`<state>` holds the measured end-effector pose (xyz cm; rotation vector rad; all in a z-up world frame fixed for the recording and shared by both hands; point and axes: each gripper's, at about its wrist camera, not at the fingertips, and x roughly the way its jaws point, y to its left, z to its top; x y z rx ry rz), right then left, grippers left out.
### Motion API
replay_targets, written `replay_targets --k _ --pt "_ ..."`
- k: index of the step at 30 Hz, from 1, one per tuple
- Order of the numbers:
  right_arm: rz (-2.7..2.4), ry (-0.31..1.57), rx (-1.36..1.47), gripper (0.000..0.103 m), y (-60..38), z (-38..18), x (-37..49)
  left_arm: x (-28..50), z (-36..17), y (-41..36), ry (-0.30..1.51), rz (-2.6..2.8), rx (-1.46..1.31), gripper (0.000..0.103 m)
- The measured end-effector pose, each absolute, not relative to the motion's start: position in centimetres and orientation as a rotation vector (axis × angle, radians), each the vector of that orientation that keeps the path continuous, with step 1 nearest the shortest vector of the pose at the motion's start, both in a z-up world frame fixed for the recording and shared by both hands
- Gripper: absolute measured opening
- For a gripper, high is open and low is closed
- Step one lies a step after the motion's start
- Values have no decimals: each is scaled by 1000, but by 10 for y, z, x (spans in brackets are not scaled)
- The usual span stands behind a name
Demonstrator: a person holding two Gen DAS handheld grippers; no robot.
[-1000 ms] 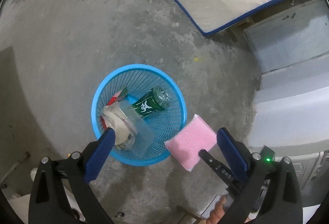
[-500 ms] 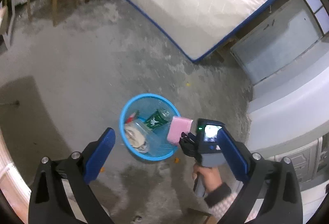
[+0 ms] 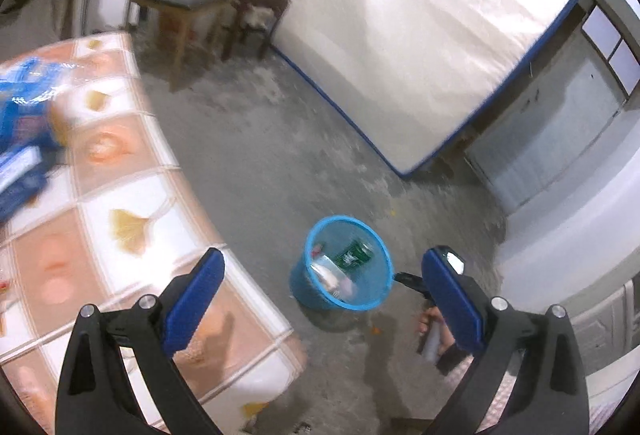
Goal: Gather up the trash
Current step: 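Open both tools to drop the box and sponge into the basket, then move both open tools back to the snack bags on the table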
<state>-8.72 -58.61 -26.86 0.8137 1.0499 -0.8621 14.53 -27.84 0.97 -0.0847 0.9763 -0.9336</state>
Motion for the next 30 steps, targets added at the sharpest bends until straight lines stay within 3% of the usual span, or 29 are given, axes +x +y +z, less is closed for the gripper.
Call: replay_targets --k 4,6,11,19,23,30 --pt "-794 954 835 32 -569 -227 -87 146 20 -216 895 -843 -132 97" --pt "-756 912 837 38 -555 -205 -87 146 22 -179 857 -756 -152 97" --pt "-603 827 754 63 -504 -130 -74 150 14 -104 858 -570 -232 97" --pt "-378 828 461 95 -398 -42 1 148 8 -22 800 -352 -242 97" --pt "-214 832 415 95 -337 -29 45 143 7 -8 755 -336 -221 97" --pt "-13 1004 233 95 -219 -42 131 158 -7 13 767 -341 -204 97"
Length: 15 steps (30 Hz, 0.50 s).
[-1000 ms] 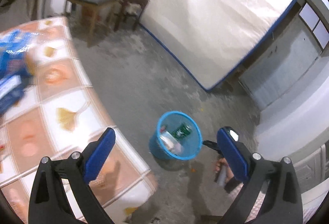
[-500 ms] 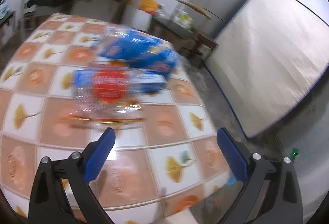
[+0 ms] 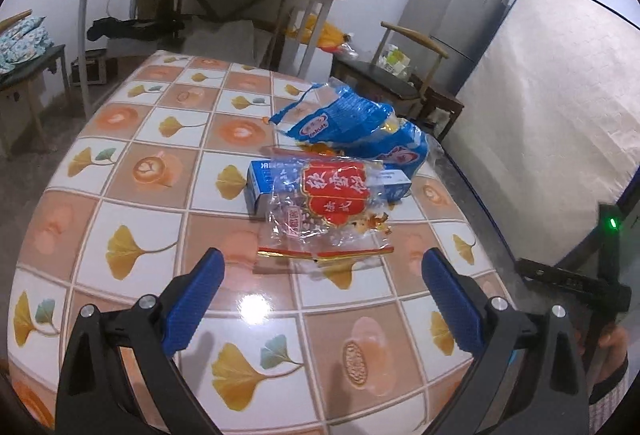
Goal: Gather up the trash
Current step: 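Move both open tools back to the snack bags on the table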
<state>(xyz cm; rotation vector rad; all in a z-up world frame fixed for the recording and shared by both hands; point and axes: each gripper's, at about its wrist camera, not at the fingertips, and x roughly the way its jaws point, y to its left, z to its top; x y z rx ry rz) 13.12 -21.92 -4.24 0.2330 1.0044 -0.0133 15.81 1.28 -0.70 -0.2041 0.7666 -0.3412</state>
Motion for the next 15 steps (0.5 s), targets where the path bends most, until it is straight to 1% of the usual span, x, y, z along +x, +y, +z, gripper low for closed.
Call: replay_targets --k 3,8,12,15 --pt "125 999 261 95 -186 -43 154 166 -11 18 762 -328 -179 97" --pt "337 961 412 95 -152 -36 200 180 -25 33 793 -322 -229 97" --pt "453 1002 459 95 -116 -44 236 182 -33 42 809 -315 -259 97" --pt "500 1021 432 90 -92 -53 257 181 -36 46 809 -317 -265 97"
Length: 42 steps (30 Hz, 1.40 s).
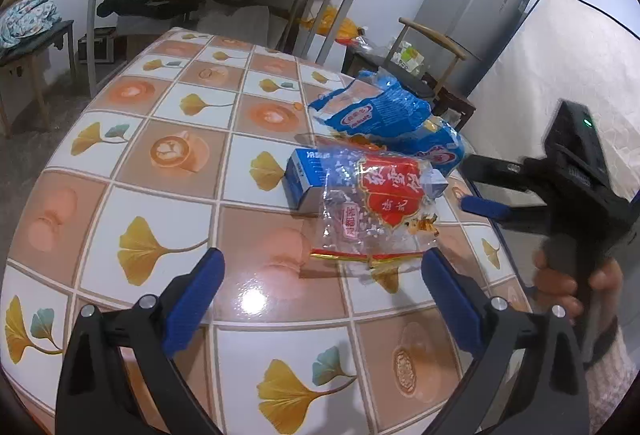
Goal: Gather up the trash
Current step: 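Move both open tools back to the snack bags on the table, then close the right tool on the clear red-labelled bag while the left grasps the blue bag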
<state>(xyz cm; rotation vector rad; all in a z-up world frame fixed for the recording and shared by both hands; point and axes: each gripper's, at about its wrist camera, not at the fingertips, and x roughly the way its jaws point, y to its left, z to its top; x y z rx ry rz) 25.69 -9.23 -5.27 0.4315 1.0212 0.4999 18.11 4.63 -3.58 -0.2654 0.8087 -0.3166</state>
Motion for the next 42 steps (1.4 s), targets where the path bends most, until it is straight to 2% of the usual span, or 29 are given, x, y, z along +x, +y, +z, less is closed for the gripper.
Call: replay_targets --k 3,8,16,17,18,24,27,36,42 --pt "505 1051 410 80 -74 -64 274 180 -37 50 808 -309 -256 96" --pt "507 1081 392 50 -64 -76 280 179 -37 56 810 -299 -249 96" --pt "517 1053 397 38 -76 -71 256 180 -36 59 806 -301 -248 96" --pt "519 1050 400 23 -79 -70 254 180 -36 59 806 -302 -248 96" --pt "524 1055 408 19 -81 -70 252 180 -36 59 806 -302 -251 96" --pt "542 1048 474 16 -108 -69 235 185 -28 62 790 -311 -274 96" --pt "549 1033 505 11 -121 -67 224 192 -21 61 781 -331 -295 96" --pt "529 984 580 9 -161 -59 187 231 17 45 676 -427 -275 89" --pt "470 948 641 8 -193 -60 169 287 28 9 742 -545 -233 89"
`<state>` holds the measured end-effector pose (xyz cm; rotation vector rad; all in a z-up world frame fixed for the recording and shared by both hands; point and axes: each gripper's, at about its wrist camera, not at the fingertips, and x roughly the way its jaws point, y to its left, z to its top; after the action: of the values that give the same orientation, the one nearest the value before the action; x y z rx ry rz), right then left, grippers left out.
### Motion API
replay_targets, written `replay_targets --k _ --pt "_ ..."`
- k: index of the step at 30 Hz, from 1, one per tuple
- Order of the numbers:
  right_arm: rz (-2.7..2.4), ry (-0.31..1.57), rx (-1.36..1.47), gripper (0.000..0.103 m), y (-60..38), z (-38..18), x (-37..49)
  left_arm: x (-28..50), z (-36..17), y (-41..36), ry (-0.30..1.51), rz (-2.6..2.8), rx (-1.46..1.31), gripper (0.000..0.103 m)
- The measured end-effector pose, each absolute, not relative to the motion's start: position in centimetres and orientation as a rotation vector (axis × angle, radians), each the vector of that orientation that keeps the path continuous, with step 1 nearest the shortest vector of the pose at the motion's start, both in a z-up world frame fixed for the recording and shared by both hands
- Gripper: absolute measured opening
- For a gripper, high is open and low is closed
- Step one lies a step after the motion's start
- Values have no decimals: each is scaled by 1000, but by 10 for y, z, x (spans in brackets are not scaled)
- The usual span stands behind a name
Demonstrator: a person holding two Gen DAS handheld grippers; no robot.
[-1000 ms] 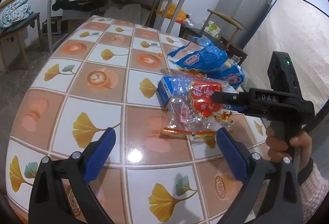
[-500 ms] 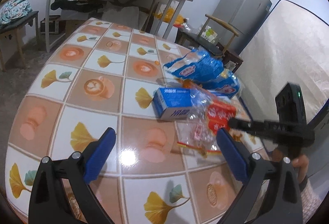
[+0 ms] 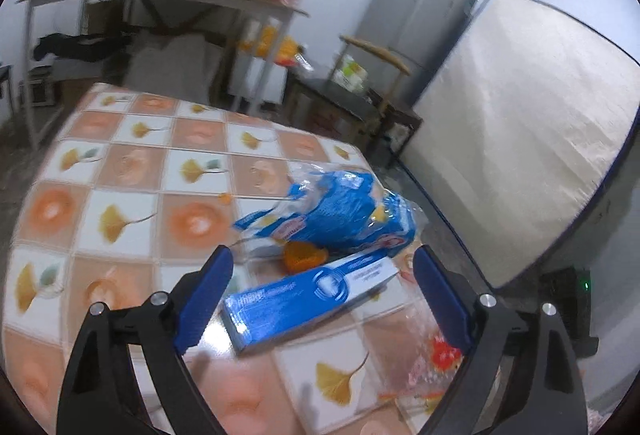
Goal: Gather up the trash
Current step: 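Close the right tool on the clear red-labelled bag while the left grasps the blue bag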
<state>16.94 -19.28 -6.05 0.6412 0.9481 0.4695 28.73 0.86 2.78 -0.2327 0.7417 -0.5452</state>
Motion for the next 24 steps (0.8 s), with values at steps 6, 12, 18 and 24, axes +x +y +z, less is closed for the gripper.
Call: replay_targets --k 6,12,18,24 --pt "436 949 678 8 -201 -69 166 347 19 -54 816 -505 -53 95" --pt "431 962 686 8 -205 -76 169 377 -3 -110 891 -515 153 97" --pt "424 968 696 8 -211 -80 167 394 -16 -122 946 -519 141 92" --pt "417 967 711 8 -216 -82 165 390 -18 -121 966 -521 144 60"
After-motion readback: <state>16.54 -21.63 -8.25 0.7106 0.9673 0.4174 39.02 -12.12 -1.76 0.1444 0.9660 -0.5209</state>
